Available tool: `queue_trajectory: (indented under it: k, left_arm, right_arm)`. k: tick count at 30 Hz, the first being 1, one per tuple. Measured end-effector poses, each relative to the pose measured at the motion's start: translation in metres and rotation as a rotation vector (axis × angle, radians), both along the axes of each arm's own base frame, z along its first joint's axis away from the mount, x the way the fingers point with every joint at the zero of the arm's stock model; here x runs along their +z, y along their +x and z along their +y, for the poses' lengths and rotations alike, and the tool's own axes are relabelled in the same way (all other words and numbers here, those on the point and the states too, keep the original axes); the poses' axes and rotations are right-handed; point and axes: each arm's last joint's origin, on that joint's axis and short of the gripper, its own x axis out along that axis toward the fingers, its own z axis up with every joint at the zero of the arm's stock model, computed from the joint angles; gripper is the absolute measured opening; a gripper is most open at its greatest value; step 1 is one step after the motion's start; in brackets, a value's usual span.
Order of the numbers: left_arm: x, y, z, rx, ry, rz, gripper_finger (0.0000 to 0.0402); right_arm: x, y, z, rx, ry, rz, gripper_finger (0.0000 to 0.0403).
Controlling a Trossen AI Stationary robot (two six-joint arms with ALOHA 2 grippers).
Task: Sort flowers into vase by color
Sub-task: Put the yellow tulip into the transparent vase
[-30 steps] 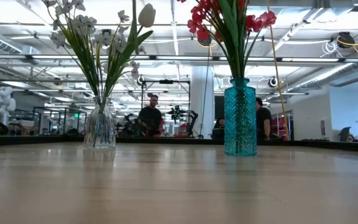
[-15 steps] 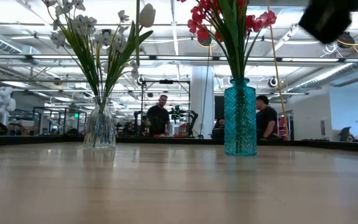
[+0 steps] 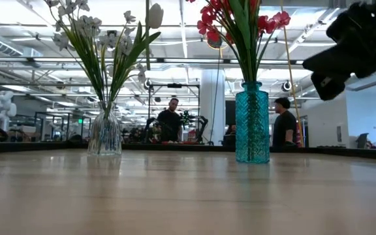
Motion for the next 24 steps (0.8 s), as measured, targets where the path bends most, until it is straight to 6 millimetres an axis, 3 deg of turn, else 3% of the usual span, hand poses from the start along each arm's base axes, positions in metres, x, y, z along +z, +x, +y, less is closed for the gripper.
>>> queue_trajectory:
  k: [5,24]
  left_arm:
    - [0.000,0.000,0.000,0.001,0.001,0.000,0.0017]
    - [0.001,0.000,0.002,0.093,0.024,-0.023,0.0017]
  right_arm:
    - [-0.011,-0.015,-0.012,0.032,0.044,-0.060,0.0000]
    - [-0.005,-0.040,-0.029,-0.011,-0.043,-0.095,0.0000]
